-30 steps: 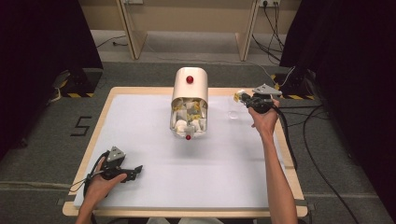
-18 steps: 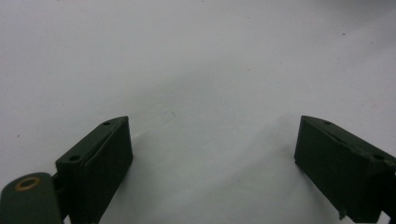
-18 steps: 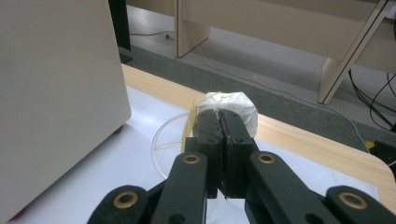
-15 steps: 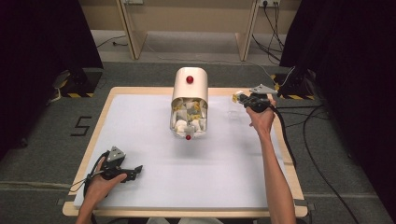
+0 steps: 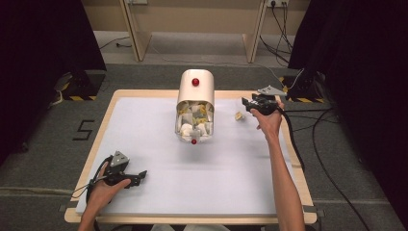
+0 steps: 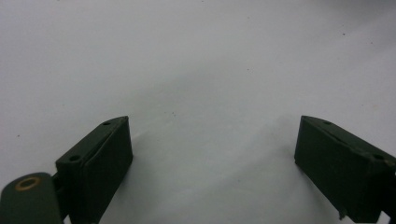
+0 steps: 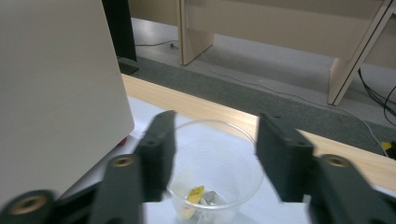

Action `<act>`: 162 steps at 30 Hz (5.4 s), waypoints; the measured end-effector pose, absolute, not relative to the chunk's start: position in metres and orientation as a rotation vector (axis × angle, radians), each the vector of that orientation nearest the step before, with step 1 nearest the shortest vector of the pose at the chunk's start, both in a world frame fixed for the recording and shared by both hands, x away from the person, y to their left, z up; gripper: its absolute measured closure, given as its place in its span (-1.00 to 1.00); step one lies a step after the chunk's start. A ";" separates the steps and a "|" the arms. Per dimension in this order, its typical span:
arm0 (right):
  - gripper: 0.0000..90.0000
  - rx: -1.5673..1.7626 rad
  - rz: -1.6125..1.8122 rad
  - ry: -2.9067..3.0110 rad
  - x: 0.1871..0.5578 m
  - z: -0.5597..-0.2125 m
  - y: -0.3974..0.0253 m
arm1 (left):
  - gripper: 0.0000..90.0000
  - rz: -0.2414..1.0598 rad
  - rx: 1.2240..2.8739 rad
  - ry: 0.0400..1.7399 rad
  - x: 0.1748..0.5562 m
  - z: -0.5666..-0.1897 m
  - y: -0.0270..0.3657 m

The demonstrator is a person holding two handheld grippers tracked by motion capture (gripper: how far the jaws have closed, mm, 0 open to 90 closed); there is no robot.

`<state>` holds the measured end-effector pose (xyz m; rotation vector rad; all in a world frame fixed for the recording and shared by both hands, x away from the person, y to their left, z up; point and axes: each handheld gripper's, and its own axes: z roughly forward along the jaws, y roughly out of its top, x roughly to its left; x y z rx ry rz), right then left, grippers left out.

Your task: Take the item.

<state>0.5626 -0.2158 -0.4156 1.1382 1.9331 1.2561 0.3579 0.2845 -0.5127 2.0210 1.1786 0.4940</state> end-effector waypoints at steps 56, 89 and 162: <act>-0.60 1.122 1.107 2.130 0.466 -0.437 -0.220 | -0.77 0.494 2.020 1.178 0.358 -0.513 0.285; -0.56 1.004 1.059 2.227 0.404 -0.458 -0.201 | -0.77 0.495 2.020 1.178 0.358 -0.513 0.284; -0.57 1.113 1.001 2.337 0.333 -0.503 -0.204 | -0.77 0.495 2.022 1.178 0.358 -0.513 0.284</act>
